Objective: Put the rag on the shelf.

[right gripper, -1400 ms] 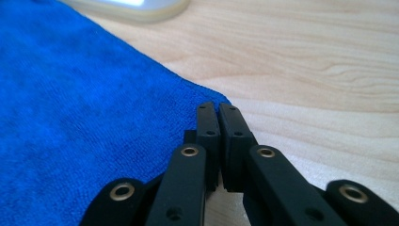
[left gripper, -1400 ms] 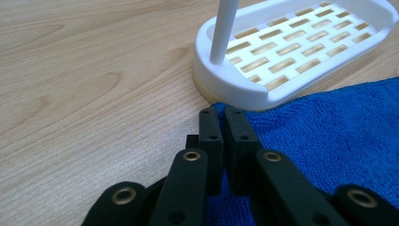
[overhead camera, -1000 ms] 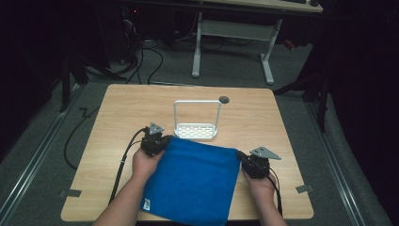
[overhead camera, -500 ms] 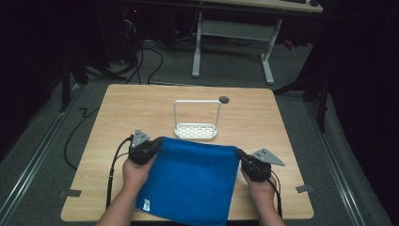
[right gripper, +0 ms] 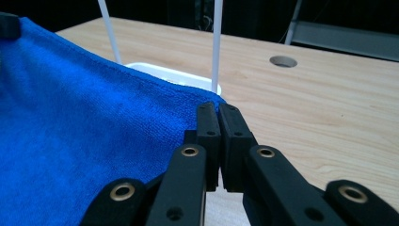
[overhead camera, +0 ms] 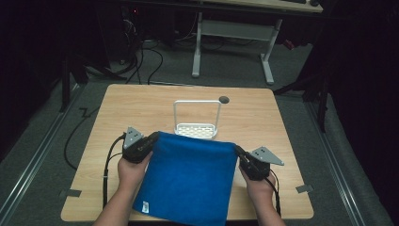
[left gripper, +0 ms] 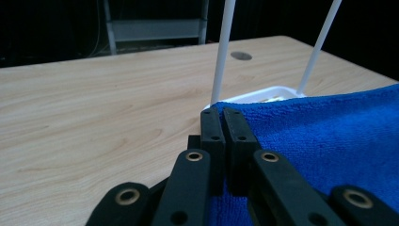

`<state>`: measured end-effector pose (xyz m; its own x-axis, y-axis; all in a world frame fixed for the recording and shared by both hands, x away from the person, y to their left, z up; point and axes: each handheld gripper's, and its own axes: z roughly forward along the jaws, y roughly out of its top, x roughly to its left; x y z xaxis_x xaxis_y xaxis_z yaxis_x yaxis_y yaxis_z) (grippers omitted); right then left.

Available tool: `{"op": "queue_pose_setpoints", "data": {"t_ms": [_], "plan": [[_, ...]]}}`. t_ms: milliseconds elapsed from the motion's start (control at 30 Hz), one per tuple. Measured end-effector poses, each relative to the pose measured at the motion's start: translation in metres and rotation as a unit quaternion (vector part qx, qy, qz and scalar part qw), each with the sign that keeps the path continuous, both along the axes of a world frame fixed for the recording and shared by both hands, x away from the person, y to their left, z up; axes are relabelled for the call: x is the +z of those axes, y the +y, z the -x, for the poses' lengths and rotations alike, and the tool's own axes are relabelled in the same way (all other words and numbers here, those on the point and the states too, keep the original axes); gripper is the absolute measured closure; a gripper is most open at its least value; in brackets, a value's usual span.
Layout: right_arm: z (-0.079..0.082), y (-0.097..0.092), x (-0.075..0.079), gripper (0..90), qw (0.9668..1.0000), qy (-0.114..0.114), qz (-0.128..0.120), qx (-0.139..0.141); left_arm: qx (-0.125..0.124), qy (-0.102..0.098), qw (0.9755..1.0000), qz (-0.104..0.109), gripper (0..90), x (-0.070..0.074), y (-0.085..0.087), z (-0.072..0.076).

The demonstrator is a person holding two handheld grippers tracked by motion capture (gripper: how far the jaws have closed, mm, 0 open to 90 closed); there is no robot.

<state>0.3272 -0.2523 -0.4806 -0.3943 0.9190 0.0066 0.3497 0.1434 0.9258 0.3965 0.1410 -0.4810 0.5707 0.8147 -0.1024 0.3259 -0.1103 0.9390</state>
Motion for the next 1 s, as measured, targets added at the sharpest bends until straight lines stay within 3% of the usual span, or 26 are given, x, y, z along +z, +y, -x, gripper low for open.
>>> {"op": "queue_pose_setpoints", "data": {"t_ms": [100,467,667,733,900,1000], "plan": [[0.001,0.001,0.009,88.5,0.9998,-0.011,-0.014,0.001,0.003,-0.007,0.9999,0.014,88.1,0.008,0.004,0.003],[0.004,0.005,0.035,88.4,0.9986,-0.046,-0.026,0.001,0.007,-0.045,0.9988,0.017,88.2,0.034,0.010,0.015],[0.007,0.008,0.051,88.4,0.9971,-0.070,-0.028,0.001,0.006,-0.076,0.9965,0.034,88.2,0.051,0.013,0.025],[0.009,0.009,0.060,88.4,0.9961,-0.082,-0.031,0.000,0.007,-0.094,0.9947,0.041,88.2,0.060,0.014,0.031],[0.014,0.009,0.073,88.5,0.9934,-0.108,-0.037,0.000,0.006,-0.117,0.9920,0.046,88.2,0.072,0.015,0.040],[0.017,0.010,0.081,88.4,0.9918,-0.122,-0.040,0.002,0.005,-0.128,0.9910,0.039,88.2,0.077,0.015,0.043]]}}
